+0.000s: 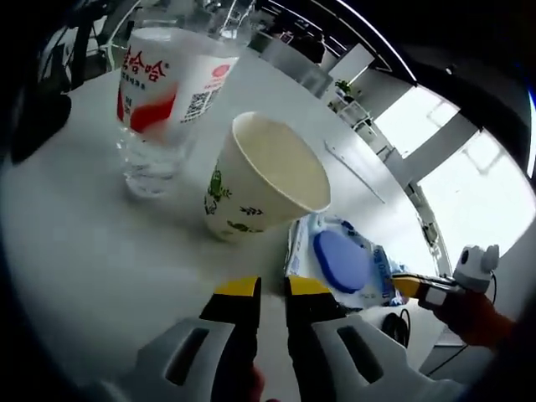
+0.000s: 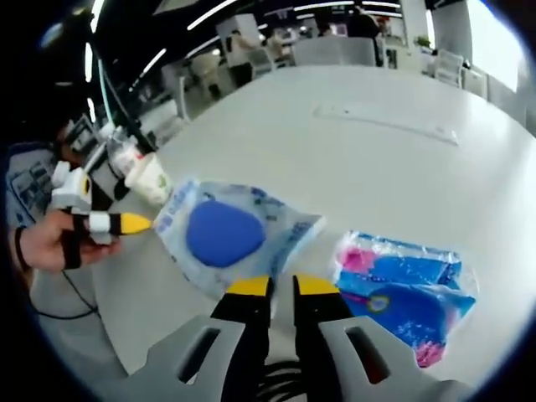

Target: Arrange the tabletop items into an orderly group along one side of the table until the central work area is clear of visible clutter.

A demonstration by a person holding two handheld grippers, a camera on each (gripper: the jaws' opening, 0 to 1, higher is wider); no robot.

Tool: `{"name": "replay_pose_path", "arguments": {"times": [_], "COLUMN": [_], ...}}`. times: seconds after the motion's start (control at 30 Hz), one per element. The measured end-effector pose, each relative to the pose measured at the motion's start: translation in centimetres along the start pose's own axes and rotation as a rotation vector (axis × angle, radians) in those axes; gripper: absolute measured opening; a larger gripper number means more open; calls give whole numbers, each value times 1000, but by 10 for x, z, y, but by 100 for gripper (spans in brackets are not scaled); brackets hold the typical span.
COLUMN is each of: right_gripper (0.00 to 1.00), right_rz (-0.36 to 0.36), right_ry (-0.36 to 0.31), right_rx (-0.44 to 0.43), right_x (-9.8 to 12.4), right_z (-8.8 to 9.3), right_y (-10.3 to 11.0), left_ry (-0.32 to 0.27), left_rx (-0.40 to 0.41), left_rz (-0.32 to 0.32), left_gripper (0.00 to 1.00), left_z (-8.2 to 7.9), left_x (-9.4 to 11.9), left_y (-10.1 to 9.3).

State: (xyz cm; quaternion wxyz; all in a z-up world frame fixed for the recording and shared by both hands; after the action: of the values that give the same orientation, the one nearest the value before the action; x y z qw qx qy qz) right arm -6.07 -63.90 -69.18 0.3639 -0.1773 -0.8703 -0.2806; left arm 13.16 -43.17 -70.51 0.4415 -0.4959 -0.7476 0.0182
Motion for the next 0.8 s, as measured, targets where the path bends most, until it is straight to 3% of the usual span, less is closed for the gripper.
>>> {"name": "replay_pose_path", "arguments": {"times": [0.53, 0.8], "right_gripper": [8, 9], "right_rz": [13, 69], "right_ry": [-84, -89], "right_rx": [40, 17], "right_x": [36, 58], "right_z": [8, 32], "right_y": [-5, -30], "left_ry": [-7, 9], "left_rx": [-31, -178], "left_rz": [27, 50], "left_gripper": [9, 12], "left_z": [18, 20], "left_x": [25, 41], "left_y": [3, 8]}}
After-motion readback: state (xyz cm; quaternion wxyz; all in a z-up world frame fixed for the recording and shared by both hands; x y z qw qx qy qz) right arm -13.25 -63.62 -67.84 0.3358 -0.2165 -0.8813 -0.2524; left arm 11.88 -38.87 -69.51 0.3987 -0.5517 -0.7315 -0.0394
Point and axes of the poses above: the point that each gripper's makers call its tool centre point, and the gripper's own axes: x roughly backward along the fingers, y roughly to its left, z roughly out of its underside, the point moved 7 cm from there along x, roughly backward along the fingers, and after that the axes turned 11 degrees about -x, right-handed, at the moved point
